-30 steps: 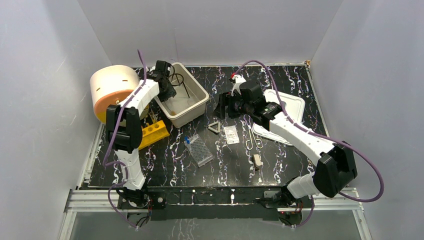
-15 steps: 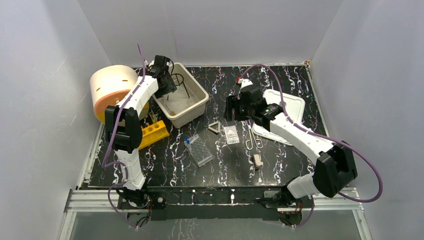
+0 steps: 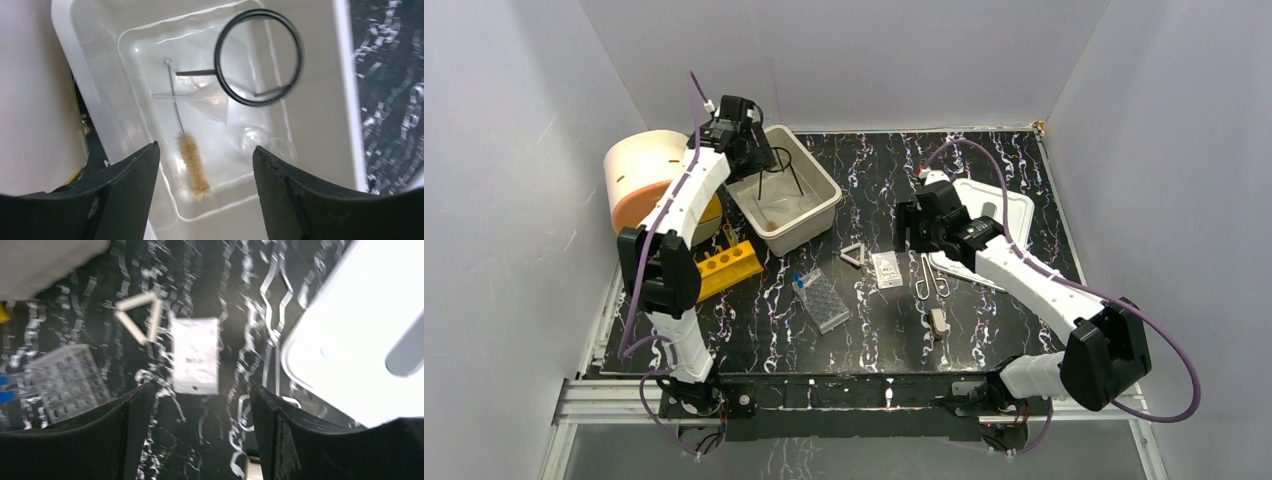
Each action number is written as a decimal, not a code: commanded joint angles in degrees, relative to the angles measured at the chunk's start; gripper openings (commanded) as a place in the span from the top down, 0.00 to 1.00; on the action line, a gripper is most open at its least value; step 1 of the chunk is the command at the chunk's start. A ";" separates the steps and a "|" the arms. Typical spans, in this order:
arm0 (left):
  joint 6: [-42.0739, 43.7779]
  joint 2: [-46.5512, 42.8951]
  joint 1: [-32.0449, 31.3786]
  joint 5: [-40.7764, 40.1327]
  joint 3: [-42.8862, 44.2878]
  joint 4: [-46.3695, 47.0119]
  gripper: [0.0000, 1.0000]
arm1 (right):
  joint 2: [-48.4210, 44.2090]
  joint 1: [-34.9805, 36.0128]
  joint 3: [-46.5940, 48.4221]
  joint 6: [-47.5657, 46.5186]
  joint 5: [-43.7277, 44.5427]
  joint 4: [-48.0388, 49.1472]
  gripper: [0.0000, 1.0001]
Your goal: Organize the chemistry lab equipment
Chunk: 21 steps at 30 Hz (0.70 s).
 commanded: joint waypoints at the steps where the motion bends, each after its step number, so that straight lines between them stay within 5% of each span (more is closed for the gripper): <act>1: 4.47 -11.04 -0.10 8.08 -0.41 0.39 0.31 | -3.19 -2.88 -4.95 4.35 4.38 -5.54 0.23; 9: 5.47 -22.62 0.05 21.55 -8.41 5.69 0.02 | -1.35 -4.65 -10.62 4.08 2.22 -8.04 0.44; 16: 6.30 -28.58 0.16 28.59 -13.27 9.17 0.02 | 0.23 -4.71 -11.88 2.59 -0.01 -9.60 0.30; 21: 5.21 -30.33 0.19 31.57 -16.72 11.31 0.02 | 2.67 -4.68 -11.68 0.06 0.88 -3.89 0.46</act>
